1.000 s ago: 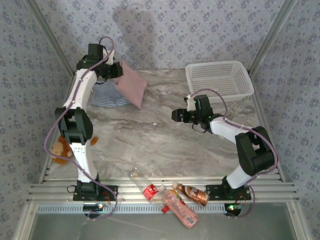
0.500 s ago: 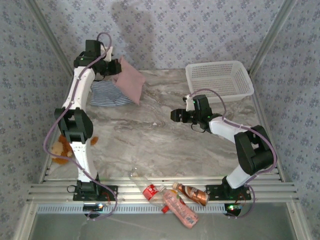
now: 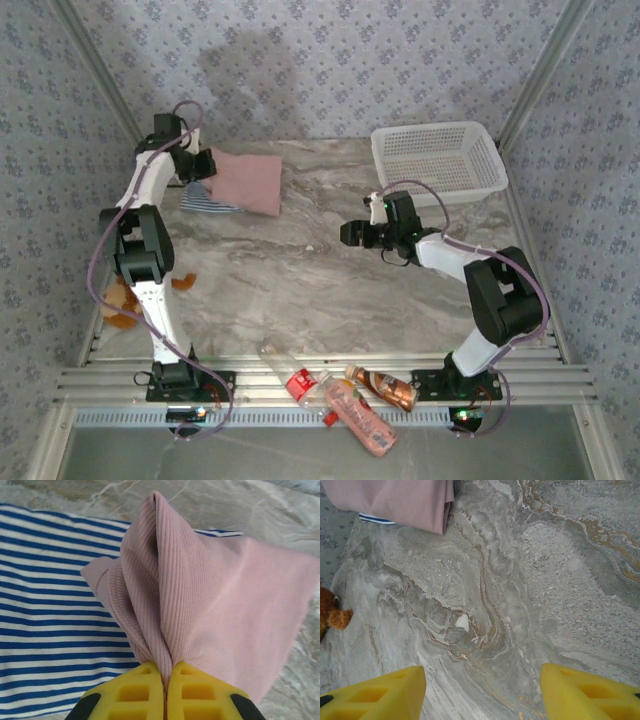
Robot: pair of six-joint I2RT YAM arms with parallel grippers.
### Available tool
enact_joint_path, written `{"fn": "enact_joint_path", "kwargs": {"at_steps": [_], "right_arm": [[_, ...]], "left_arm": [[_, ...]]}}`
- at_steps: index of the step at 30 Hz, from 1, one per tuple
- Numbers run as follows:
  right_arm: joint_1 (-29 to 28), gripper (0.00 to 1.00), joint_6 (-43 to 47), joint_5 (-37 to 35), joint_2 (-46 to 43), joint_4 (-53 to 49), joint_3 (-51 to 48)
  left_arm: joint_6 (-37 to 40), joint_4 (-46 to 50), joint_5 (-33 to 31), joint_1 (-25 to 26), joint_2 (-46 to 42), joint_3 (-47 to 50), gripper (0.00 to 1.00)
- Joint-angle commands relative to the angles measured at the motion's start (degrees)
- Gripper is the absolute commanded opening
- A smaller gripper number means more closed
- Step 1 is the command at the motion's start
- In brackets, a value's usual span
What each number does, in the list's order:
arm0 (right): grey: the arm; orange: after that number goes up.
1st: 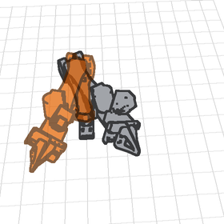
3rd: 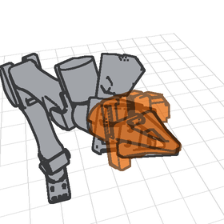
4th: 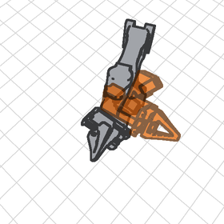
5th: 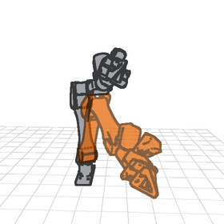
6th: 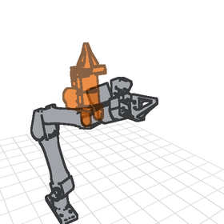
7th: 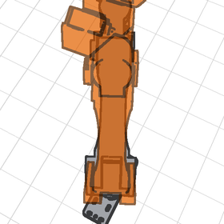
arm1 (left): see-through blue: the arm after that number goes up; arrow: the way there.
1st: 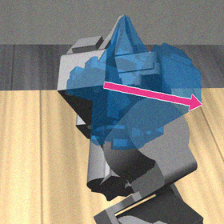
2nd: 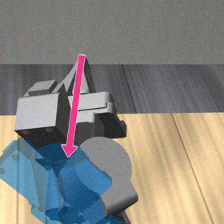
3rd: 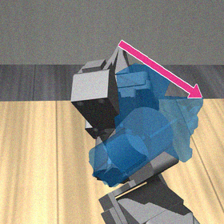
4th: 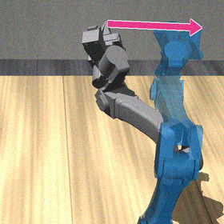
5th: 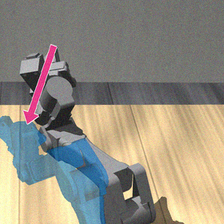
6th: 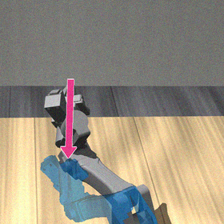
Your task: Fold and stack the tank tops
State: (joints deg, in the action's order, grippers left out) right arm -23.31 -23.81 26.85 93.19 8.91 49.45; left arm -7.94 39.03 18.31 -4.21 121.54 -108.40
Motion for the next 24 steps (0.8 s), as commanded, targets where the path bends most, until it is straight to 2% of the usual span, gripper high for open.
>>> {"fn": "enact_joint_path", "kwargs": {"at_steps": [1,7,13,17,19,21,24], "right_arm": [[-0.51,0.64,-0.8,1.1,0.94,0.85,0.83],[-0.68,0.64,-0.8,0.99,0.74,0.52,0.43],[0.19,0.64,1.29,0.31,-1.36,-2.36,0.99],[1.71,0.65,2.92,0.19,-3.48,-4.9,1.74],[2.99,0.65,3.74,0.12,-5.08,-6.18,1.86],[4.6,0.66,4.85,-0.22,-7.23,-7.79,1.87],[7.25,0.69,7.99,-1.71,-10.4,-11.1,1.93]], "left_arm": [[0.82,-3.32,-1.62,-1.7,2.85,0.11,0.07],[0.66,-1.38,-1.78,-3.07,8.14,-3.83,0.13],[1.7,4.13,-7.58,-3.05,8.63,-7.35,0.41],[2.0,6.61,-13.27,-3.01,5.19,-6.55,0.56],[2.0,7.81,-14.33,-3.07,2.62,-5.69,0.59],[1.57,8.01,-14.0,-3.04,-1.4,-3.68,0.61],[0.46,6.1,-10.53,-3.02,-8.74,4.99,0.63]]}}
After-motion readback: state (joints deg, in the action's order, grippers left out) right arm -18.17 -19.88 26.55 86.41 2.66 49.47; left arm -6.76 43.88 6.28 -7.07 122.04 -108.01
